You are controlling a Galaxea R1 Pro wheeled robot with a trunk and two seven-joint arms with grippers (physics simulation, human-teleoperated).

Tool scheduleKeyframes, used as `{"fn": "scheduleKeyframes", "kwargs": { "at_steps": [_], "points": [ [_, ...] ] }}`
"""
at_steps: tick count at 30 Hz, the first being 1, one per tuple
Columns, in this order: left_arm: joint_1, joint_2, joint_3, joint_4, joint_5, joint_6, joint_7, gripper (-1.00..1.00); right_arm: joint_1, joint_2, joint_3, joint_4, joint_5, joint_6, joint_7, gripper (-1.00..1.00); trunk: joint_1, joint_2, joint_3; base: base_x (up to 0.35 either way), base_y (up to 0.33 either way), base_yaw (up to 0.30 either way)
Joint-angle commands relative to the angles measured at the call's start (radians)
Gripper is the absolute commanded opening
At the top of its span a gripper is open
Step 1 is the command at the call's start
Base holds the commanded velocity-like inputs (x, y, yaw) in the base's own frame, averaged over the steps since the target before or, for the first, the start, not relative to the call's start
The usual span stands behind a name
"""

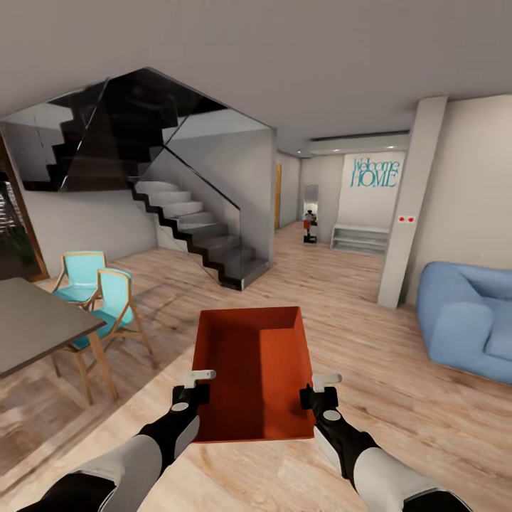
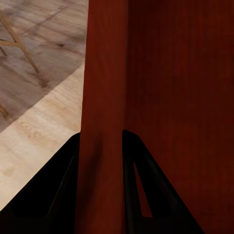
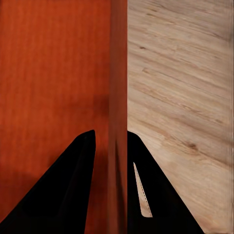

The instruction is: Move the two storage containers from the living room to the garage. In the garage, place one container on the floor and stack the other container on top of it (either order is fine).

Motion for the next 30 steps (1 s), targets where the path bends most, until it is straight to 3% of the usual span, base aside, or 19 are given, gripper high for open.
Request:
{"fn": "scheduleKeyframes", "kwargs": {
  "at_steps": [1,19,30],
  "points": [
    [-0.001,0.028,0.064,-0.002,0.011,-0.005,0.025,-1.0,-0.001,-0.008,-0.039,0.001,-0.008,-0.006,-0.074,-1.0,0.0,-0.001,-0.001,0.0,0.0,-0.295],
    [-0.001,0.028,0.064,-0.001,0.009,-0.005,0.025,-1.0,-0.001,-0.009,-0.039,0.001,-0.009,-0.006,-0.075,-1.0,0.0,-0.001,-0.001,0.014,0.0,-0.291],
    [-0.001,0.037,0.064,-0.008,0.011,-0.005,0.023,-1.0,-0.002,-0.008,-0.039,0.018,-0.011,-0.007,-0.075,-1.0,0.0,-0.001,-0.001,0.277,0.0,-0.036]
  ]
}}
